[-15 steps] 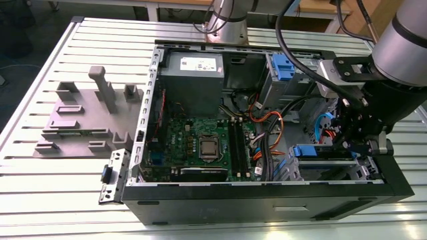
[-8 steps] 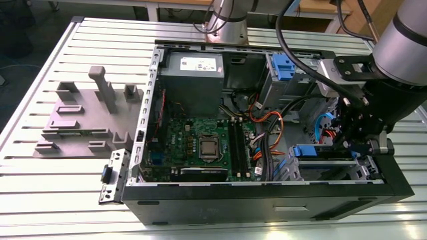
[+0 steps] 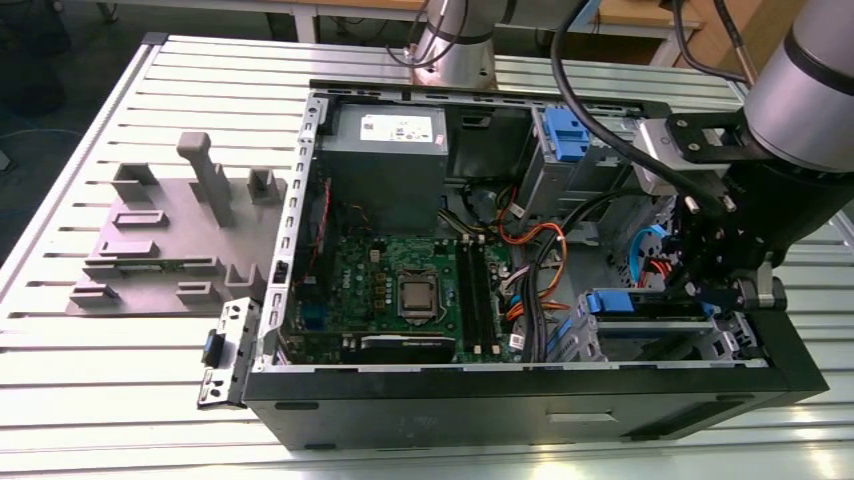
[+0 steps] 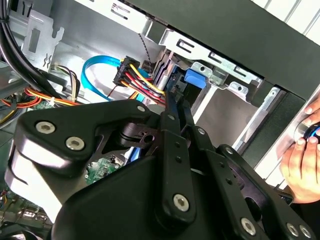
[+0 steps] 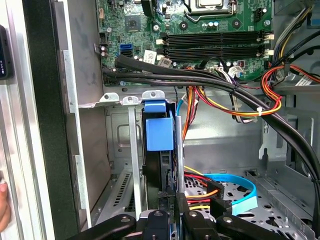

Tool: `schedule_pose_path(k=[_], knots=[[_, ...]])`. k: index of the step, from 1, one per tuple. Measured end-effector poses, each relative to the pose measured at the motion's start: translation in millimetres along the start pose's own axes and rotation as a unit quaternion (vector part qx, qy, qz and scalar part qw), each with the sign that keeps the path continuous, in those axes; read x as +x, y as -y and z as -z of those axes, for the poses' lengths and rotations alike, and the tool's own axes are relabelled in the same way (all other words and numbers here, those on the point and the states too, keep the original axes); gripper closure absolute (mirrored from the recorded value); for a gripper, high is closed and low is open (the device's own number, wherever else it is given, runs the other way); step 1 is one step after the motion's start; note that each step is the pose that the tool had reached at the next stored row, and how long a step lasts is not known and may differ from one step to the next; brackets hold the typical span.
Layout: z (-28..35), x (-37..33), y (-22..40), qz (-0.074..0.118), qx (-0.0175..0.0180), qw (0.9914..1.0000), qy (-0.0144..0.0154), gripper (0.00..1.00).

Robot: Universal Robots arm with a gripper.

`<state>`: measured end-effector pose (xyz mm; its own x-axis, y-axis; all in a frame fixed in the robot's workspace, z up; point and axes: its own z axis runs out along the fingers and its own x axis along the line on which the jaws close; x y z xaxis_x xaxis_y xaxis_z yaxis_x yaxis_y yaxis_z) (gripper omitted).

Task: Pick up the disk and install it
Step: 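Insert the first disk wire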

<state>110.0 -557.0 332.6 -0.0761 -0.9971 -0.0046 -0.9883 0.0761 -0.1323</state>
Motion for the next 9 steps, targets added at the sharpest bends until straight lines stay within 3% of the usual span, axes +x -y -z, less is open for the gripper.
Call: schedule_pose_path(k=[9], knots=[[-1.2, 0.0, -0.2, 0.000, 0.0000, 1.00000, 0.0000, 0.83]])
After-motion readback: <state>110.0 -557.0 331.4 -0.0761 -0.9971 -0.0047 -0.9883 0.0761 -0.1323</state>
